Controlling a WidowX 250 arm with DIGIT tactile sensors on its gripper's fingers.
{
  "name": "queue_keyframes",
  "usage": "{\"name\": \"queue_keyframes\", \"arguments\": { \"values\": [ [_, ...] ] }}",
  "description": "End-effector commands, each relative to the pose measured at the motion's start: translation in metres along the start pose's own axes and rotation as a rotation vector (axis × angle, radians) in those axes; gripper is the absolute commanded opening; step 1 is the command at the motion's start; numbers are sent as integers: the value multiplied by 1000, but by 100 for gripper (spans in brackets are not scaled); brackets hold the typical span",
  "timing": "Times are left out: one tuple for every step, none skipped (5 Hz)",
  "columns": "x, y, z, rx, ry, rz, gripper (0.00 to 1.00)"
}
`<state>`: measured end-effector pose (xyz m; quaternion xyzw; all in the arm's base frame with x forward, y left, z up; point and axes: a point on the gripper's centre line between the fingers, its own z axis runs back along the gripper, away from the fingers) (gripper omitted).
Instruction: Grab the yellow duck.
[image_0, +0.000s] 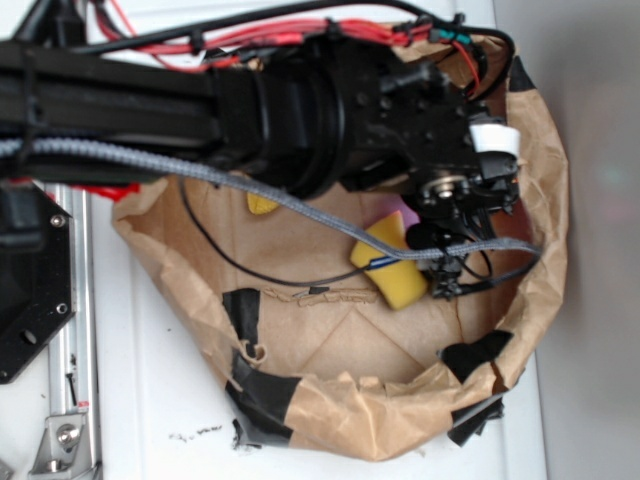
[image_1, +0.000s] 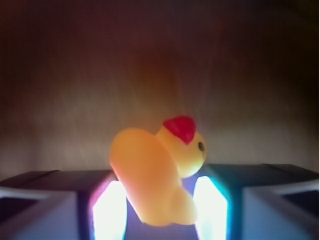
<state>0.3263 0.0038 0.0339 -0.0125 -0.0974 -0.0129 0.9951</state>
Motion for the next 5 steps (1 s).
{"name": "queue_keyframes", "arguments": {
  "values": [
    [-30, 0, 117, -21, 71, -36, 0],
    [-47, -2, 158, -65, 90, -15, 0],
    [-55, -8, 180, -85, 88, 82, 0],
    [-68, -17, 186, 46, 41, 249, 0],
    [-72, -16, 186, 85, 52, 251, 0]
  ]
}}
